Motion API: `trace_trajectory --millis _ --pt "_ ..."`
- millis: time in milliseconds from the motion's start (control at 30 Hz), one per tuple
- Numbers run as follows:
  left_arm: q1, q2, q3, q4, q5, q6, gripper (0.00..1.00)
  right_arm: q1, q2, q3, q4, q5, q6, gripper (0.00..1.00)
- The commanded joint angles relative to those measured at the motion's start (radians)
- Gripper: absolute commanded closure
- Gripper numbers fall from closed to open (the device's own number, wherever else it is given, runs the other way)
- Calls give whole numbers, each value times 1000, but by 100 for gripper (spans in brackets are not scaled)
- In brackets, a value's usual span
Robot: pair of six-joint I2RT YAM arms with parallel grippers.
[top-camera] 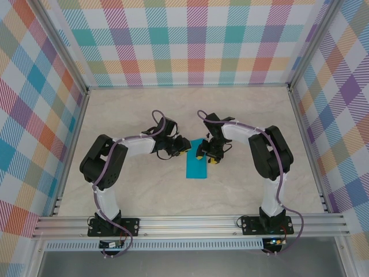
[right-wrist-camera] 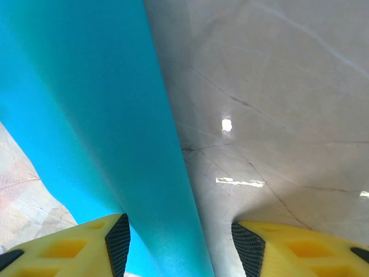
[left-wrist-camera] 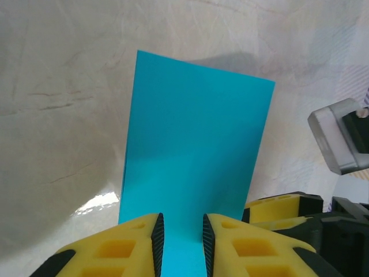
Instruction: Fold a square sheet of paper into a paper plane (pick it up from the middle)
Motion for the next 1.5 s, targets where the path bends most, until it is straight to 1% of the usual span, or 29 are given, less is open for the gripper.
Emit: trace_trajectory --millis 0,233,567,800,1000,1100,1267,1400,1467 --pt "2 26 23 26 53 11 77 11 150 -75 42 113 -13 43" --pt "1 48 28 35 73 12 85 10 157 -77 43 112 -16 43" --pt "-10 83 52 4 93 36 90 10 166 -77 40 118 -20 43" --pt "-11 108 58 -45 80 55 92 11 167 -82 40 119 -21 43" --pt "-11 128 47 -130 32 85 94 11 138 -89 40 115 -18 43" --pt "-11 143 22 -163 6 104 95 10 86 -74 26 89 -24 43" --pt "-11 172 -28 -182 -14 137 97 10 -95 -12 -21 43 -32 41" --pt "-11 189 -54 -177 -19 144 98 10 -224 31 -60 97 2 34" --pt "-11 191 -60 -177 -20 149 98 10 -248 37 -61 105 15 33"
